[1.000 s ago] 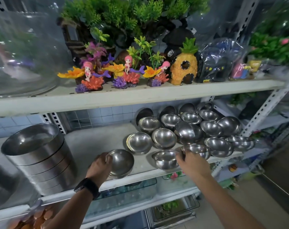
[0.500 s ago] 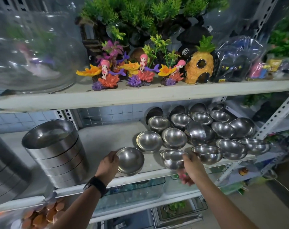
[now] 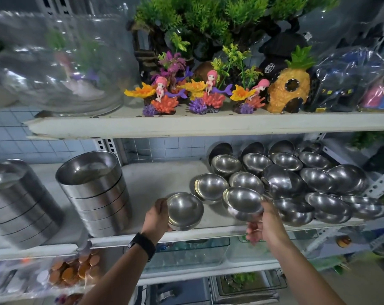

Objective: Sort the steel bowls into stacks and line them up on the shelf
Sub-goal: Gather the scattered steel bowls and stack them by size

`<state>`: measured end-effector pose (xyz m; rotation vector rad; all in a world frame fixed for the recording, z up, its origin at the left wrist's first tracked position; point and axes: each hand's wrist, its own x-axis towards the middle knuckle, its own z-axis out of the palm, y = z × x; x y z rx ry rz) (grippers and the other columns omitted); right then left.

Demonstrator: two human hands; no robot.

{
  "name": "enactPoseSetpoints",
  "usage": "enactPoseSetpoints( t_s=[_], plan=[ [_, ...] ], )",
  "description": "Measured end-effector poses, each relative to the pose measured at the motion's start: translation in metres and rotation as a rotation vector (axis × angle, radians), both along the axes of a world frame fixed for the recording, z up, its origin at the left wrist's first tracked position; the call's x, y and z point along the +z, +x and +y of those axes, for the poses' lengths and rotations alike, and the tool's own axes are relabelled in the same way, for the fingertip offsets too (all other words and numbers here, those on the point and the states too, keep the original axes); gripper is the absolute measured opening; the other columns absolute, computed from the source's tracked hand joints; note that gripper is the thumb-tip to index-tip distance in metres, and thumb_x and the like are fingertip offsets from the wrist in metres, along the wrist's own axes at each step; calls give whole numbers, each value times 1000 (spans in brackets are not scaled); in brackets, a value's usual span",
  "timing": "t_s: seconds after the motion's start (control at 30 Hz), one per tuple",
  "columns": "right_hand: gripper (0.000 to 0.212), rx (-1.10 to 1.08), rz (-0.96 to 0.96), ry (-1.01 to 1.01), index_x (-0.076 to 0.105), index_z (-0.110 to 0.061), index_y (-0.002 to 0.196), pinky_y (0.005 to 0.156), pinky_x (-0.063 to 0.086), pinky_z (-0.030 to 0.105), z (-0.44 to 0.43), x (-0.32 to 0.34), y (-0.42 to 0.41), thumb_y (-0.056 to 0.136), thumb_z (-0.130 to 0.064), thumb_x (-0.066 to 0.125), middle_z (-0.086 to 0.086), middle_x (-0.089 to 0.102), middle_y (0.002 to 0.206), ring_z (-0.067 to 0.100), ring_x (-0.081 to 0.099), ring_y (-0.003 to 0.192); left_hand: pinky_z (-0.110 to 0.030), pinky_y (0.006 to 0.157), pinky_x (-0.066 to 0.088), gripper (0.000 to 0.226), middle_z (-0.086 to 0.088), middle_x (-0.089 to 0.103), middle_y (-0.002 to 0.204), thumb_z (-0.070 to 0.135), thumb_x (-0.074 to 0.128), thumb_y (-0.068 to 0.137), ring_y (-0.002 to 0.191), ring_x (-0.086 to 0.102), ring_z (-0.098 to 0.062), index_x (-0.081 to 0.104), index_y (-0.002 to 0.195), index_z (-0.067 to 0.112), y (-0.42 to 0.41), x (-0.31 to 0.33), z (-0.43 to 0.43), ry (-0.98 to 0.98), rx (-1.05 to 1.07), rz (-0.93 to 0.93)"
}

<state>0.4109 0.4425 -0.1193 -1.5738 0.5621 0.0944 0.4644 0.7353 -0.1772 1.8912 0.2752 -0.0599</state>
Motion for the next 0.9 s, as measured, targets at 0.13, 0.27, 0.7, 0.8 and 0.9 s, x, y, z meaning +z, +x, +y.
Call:
enactPoseSetpoints(
  t_s=[0.13, 0.27, 0.7, 0.8, 0.9],
  plan=[
    [32, 72, -110, -76, 49, -15, 120, 61, 59, 45, 14, 15, 9, 110, -37, 28, 23, 66, 71, 28, 62, 57, -27, 47, 56, 34, -15, 65, 112, 25, 38, 107, 77, 71, -27, 63, 127, 14, -5, 2, 1, -3, 22, -2],
    [38, 144, -164, -141, 48, -16, 126, 60, 59, 47, 33, 21, 26, 109, -41, 26, 32, 64, 77, 30, 62, 56, -25, 45, 55, 34, -16, 65, 104, 25, 38, 106, 74, 71, -26, 66, 120, 11, -9, 8, 2, 23, 39, 2],
    [31, 353, -263, -145, 45, -40, 134, 45, 44, 34, 96, 14, 50, 109, -34, 26, 1, 39, 45, 17, 39, 39, -35, 55, 61, 25, -8, 66, 82, 23, 41, 106, 70, 72, -30, 63, 112, 12, -14, 1, 25, 112, 59, -17],
    [30, 409, -249, -152, 46, -41, 130, 48, 43, 36, 109, 8, 53, 109, -36, 25, 0, 38, 45, 16, 39, 39, -38, 59, 62, 19, -12, 65, 81, 26, 41, 106, 71, 71, -30, 59, 105, 20, -17, 3, 29, 111, 80, -32],
    [29, 429, -223, -134, 47, -42, 126, 45, 38, 32, 120, 2, 54, 108, -34, 26, 0, 37, 45, 15, 37, 37, -39, 63, 62, 16, -10, 64, 81, 30, 42, 106, 77, 72, -33, 57, 103, 25, -19, 1, 33, 273, 25, -85]
  ],
)
